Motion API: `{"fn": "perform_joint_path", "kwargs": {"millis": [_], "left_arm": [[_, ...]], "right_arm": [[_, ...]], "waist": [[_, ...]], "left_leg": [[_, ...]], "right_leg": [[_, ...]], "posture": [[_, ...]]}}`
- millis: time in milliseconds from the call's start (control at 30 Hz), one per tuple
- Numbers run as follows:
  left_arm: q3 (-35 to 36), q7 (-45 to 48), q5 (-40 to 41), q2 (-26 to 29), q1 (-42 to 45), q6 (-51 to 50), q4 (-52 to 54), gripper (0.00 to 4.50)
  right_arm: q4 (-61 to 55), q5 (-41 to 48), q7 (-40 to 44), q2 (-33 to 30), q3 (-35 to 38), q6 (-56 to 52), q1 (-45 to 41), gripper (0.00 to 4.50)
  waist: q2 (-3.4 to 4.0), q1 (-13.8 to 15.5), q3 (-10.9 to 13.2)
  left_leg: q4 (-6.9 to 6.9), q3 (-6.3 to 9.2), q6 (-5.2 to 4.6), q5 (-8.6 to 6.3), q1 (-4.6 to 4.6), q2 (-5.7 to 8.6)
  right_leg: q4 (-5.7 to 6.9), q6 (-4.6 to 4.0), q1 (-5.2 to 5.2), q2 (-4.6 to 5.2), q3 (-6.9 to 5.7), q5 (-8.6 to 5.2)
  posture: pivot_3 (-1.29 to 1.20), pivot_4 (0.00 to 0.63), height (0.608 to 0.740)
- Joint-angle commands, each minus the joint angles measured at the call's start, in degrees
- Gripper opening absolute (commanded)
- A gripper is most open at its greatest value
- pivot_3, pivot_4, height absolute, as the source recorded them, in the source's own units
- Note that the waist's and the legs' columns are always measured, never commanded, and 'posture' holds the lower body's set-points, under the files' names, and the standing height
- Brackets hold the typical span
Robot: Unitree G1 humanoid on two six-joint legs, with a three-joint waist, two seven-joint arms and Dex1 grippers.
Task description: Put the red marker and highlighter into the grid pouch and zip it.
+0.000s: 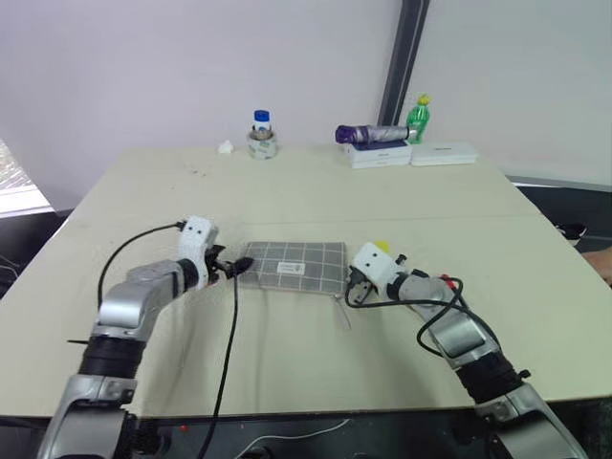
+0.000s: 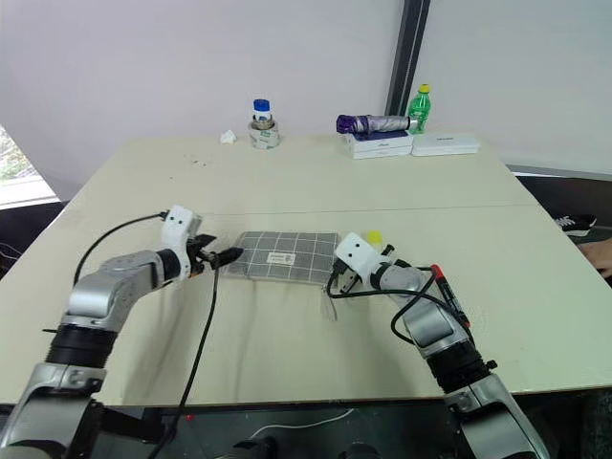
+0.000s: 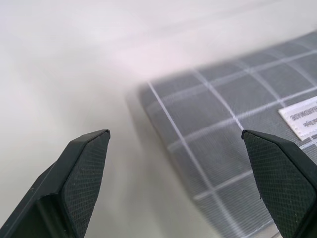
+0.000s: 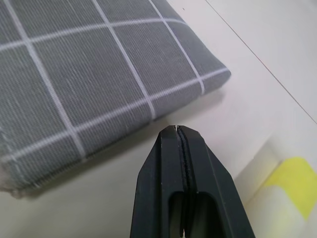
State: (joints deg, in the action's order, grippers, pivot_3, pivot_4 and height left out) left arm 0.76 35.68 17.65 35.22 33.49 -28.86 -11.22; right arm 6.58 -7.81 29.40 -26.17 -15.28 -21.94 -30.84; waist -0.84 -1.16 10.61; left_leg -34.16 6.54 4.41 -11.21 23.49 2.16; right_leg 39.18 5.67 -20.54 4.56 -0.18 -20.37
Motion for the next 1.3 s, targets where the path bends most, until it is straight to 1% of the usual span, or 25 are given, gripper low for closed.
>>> {"fn": "perform_joint_path", "kwargs": {"millis": [33,133,267,367,467,567,667,800,967,1133,1300], "left_arm": [[-2.6,5.5,-9.7,6.6,-1.1,21.1,-4.9,4.5],[-4.3,7.3,-13.8,7.9,1.8,31.1,-13.8,4.5],[-10.9,7.5,-24.8,9.2,6.7,51.3,-26.8,4.5],[-13.4,8.7,-27.4,8.0,9.4,60.0,-33.7,4.5],[-15.8,8.7,-31.2,8.4,10.8,66.2,-38.5,4.5],[-17.1,8.9,-33.2,8.6,11.7,70.9,-42.2,4.5],[-17.4,8.8,-34.0,7.6,11.8,75.0,-44.2,4.5],[-18.1,4.5,-36.8,5.6,12.3,79.6,-46.3,4.5],[-18.4,-1.1,-39.9,3.7,13.3,82.6,-48.9,4.5],[-18.9,-1.6,-40.1,2.4,12.9,84.9,-49.9,4.5],[-18.8,0.2,-38.2,0.9,11.5,86.5,-48.2,4.5]], "right_arm": [[-3.0,0.1,-0.2,0.4,1.5,0.9,-0.1,0.01],[-3.2,0.0,-0.1,0.7,1.4,1.1,0.1,0.01],[-3.5,-0.1,-0.2,1.0,1.3,1.1,0.4,0.01],[-3.8,-0.2,-0.2,1.1,1.5,1.0,0.6,0.01],[-4.2,-0.2,-0.5,1.1,1.7,0.7,0.8,0.01],[-4.7,-0.3,-0.6,0.8,2.0,0.5,1.2,0.01],[-4.8,-0.3,-0.7,0.8,2.0,0.5,1.3,0.01],[-4.8,-0.3,-0.8,1.2,1.9,0.4,1.2,0.01],[-5.0,-0.3,-0.8,1.2,1.8,0.3,1.2,0.01],[-5.6,-0.3,-0.9,1.1,2.0,0.0,1.6,0.01],[-5.4,-0.3,-1.2,1.5,1.7,0.0,1.7,0.01]], "waist": [[0.01,-0.1,0.0],[0.01,0.3,0.0],[-0.01,0.5,0.0],[-0.01,0.2,0.0],[-0.01,-0.3,0.0],[-0.01,-0.8,0.0],[-0.01,-1.3,0.0],[0.0,-1.2,0.0],[0.0,-0.6,0.0],[0.0,-0.4,0.0],[0.0,0.0,0.0]], "left_leg": [[0.02,-0.04,-0.01,0.0,0.0,0.0],[0.02,-0.04,-0.25,-0.14,-0.01,0.01],[-0.01,0.02,-0.28,-0.15,0.02,0.08],[0.0,0.01,-0.3,-0.16,0.03,0.1],[0.01,-0.02,-0.3,-0.16,0.03,0.09],[0.01,-0.01,-0.3,-0.15,0.03,0.08],[-0.01,-0.01,-0.31,-0.15,0.03,0.09],[-0.02,0.0,-0.32,-0.15,0.01,0.09],[-0.1,0.02,-0.36,-0.12,0.01,0.13],[-0.12,0.02,-0.39,-0.09,0.01,0.14],[-0.12,0.02,-0.39,-0.1,0.01,0.14]], "right_leg": [[0.0,0.0,-0.02,0.0,0.03,0.0],[0.0,0.0,-0.02,0.0,0.03,0.0],[0.01,0.02,0.01,0.04,-0.02,0.01],[0.02,0.02,-0.01,0.04,-0.02,0.01],[0.04,0.02,-0.05,0.02,-0.01,0.01],[0.1,0.02,-0.06,-0.01,-0.02,0.01],[0.12,0.02,-0.05,0.01,-0.02,0.01],[0.18,0.03,-0.05,0.01,-0.02,0.01],[0.25,0.06,-0.01,0.05,-0.03,0.02],[0.28,0.1,-0.01,0.05,-0.03,0.05],[0.28,0.1,-0.01,0.05,-0.03,0.04]], "posture": [[0.0,0.15,0.737],[0.0,0.15,0.737],[0.0,0.15,0.737],[0.0,0.15,0.737],[0.0,0.15,0.737],[0.0,0.15,0.737],[0.0,0.15,0.737],[0.0,0.15,0.737],[0.0,0.15,0.737],[0.0,0.15,0.737],[0.0,0.15,0.737]]}}
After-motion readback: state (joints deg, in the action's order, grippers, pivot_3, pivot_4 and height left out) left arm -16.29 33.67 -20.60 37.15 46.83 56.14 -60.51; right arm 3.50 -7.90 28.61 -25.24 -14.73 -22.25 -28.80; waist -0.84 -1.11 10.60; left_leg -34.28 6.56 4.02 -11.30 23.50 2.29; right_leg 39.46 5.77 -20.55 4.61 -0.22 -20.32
